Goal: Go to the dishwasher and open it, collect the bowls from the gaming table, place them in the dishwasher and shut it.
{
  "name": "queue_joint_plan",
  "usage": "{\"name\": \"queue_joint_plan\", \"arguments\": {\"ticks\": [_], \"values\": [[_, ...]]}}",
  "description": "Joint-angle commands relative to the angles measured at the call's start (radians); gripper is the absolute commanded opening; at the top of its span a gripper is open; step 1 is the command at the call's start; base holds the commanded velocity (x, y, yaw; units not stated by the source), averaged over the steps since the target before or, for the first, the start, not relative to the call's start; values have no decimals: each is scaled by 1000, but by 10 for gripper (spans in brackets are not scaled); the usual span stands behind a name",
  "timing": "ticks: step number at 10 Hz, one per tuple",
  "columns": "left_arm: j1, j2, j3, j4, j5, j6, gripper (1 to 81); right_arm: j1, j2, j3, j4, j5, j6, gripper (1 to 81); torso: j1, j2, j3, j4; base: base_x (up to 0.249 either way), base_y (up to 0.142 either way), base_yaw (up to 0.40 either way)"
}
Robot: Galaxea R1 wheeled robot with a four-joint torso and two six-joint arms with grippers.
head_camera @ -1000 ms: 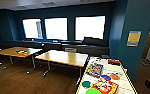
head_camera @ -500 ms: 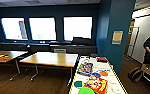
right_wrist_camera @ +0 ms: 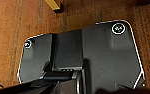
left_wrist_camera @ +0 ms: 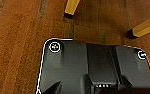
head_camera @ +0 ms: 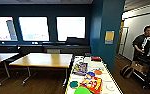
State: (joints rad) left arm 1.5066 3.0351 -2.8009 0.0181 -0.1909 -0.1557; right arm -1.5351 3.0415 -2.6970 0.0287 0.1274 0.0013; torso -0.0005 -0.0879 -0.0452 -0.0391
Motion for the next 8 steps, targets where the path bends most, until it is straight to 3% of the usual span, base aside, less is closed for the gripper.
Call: {"name": "queue_joint_plan", "arguments": {"ticks": [1, 3, 8], "values": [[-56, -10, 3, 10, 37, 5, 811, 63, -10, 7, 10, -40, 3, 811, 1, 0, 0, 0, 0, 0, 0], [-47, -42, 33, 10, 31, 7, 811, 58, -42, 57, 8, -37, 3, 811, 1, 0, 0, 0, 0, 0, 0], [-47, -284, 410, 10, 25, 10, 811, 49, -293, 460, 8, -34, 14, 811, 1, 0, 0, 0, 0, 0, 0]]}}
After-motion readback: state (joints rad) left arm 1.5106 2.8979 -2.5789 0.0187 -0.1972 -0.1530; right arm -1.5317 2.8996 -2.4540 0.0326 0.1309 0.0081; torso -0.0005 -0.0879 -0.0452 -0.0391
